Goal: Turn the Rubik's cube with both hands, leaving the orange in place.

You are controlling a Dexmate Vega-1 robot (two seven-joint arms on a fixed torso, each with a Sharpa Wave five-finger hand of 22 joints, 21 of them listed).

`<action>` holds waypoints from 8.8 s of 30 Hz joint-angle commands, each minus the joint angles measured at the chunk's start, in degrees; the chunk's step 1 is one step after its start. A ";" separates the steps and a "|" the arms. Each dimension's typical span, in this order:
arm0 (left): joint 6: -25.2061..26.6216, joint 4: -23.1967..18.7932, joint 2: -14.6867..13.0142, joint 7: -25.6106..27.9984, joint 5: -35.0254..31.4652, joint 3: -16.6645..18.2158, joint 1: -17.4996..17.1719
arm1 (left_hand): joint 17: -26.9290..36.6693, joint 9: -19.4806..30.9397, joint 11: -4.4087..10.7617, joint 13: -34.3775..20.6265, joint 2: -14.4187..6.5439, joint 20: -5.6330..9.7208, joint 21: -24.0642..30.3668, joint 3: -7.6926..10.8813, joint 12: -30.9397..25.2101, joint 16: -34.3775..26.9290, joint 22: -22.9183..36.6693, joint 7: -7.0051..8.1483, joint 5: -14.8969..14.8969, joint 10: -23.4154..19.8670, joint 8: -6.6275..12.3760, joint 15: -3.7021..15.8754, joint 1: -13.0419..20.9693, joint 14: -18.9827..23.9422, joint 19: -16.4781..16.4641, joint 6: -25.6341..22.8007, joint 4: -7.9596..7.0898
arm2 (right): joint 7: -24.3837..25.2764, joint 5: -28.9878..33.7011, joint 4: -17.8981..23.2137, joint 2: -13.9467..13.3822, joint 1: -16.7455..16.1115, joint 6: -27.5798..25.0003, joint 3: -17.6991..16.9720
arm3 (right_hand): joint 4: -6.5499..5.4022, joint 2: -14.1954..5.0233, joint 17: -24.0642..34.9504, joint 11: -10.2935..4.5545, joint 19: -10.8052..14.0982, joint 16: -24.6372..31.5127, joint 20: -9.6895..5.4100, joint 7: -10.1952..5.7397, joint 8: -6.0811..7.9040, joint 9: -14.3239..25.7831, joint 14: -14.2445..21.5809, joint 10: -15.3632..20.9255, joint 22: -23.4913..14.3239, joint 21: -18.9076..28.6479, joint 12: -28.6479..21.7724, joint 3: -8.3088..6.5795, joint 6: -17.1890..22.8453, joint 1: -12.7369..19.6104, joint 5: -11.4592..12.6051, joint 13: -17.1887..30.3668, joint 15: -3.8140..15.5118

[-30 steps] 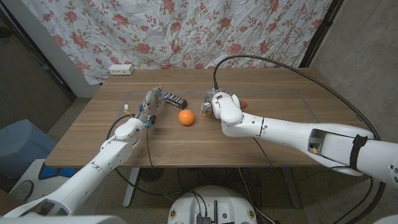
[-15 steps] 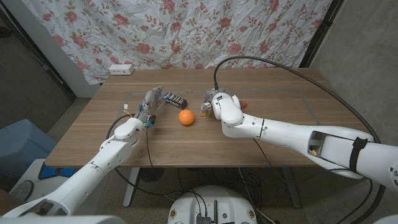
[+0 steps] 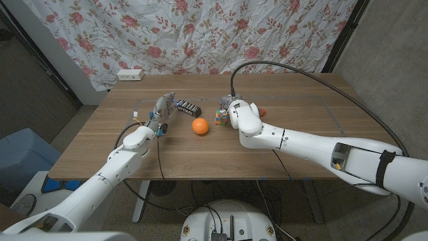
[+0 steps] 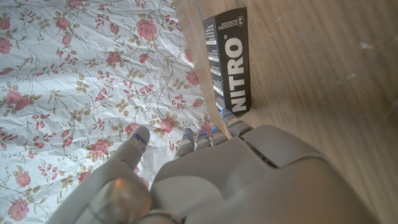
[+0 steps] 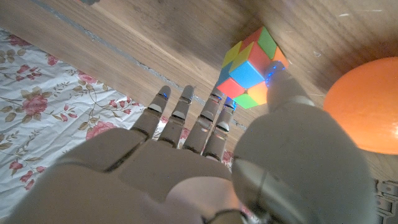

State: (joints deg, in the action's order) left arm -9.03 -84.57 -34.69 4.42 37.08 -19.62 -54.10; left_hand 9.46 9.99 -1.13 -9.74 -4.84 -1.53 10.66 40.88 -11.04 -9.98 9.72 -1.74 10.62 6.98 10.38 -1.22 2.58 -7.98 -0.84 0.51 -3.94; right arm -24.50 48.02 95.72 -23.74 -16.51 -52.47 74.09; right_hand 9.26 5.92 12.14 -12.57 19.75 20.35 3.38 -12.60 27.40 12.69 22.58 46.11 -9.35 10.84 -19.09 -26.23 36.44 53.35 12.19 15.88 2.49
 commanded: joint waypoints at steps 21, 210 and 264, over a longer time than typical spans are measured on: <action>2.69 -5.72 -1.68 2.77 -1.69 -0.26 -1.02 | 0.26 0.15 -0.18 -0.32 -4.33 -0.41 0.31 0.37 0.07 -0.17 0.12 -0.40 0.25 -0.29 0.11 -0.08 -0.65 -0.36 -0.08 -0.31 -0.06 | 5.62 -2.80 8.11 -5.80 -6.25 6.30 -9.93 | -0.37 -1.58 0.74 0.00 1.02 1.03 -0.46 -0.11 1.17 0.07 1.50 2.84 -0.14 0.00 -0.20 0.73 1.97 1.29 -0.07 0.56 7.01; 25.95 -25.92 -3.98 6.35 -53.26 -18.39 7.59 | 1.28 -0.13 1.68 -0.42 -4.55 1.89 0.62 -14.36 0.26 -0.67 0.69 14.29 2.03 8.72 0.30 0.12 -3.89 -11.36 13.78 -3.94 -7.41 | 41.99 -43.61 4.70 -8.59 -26.16 38.32 -36.88 | -0.39 -5.29 1.50 0.13 2.18 4.14 -0.50 -0.16 1.53 -0.56 2.68 8.37 -0.18 -0.19 3.24 6.02 5.62 1.39 -1.58 2.45 7.26; 26.31 -25.87 -4.13 4.75 -52.52 -18.79 8.57 | 1.10 -0.16 0.86 -0.38 -5.26 1.86 0.83 -14.92 -0.17 -0.94 0.59 13.97 2.50 7.99 0.04 -0.36 -3.44 -10.34 13.55 -4.17 -7.12 | 45.91 -42.82 6.87 -8.79 -28.56 36.69 -38.25 | -0.33 -5.49 1.51 0.09 2.59 5.03 -0.44 -0.12 1.52 -0.55 3.50 9.27 -0.18 -0.04 3.77 7.07 6.38 1.47 -1.60 3.15 7.60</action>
State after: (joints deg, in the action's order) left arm 17.30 -110.69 -38.92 9.51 -15.60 -38.14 -45.80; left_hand 10.39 9.89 0.10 -10.00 -3.70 0.52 11.10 26.01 -10.87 -10.60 10.12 12.18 12.80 9.63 10.41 -1.43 -0.96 -9.82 10.01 -3.18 -11.03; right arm 20.55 4.79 101.80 -32.47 -44.51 -15.60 36.10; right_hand 8.79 3.04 13.44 -11.67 22.10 25.01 3.09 -10.95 28.53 11.87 25.40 54.16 -9.36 10.60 -15.01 -19.43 40.56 52.41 10.37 18.88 2.44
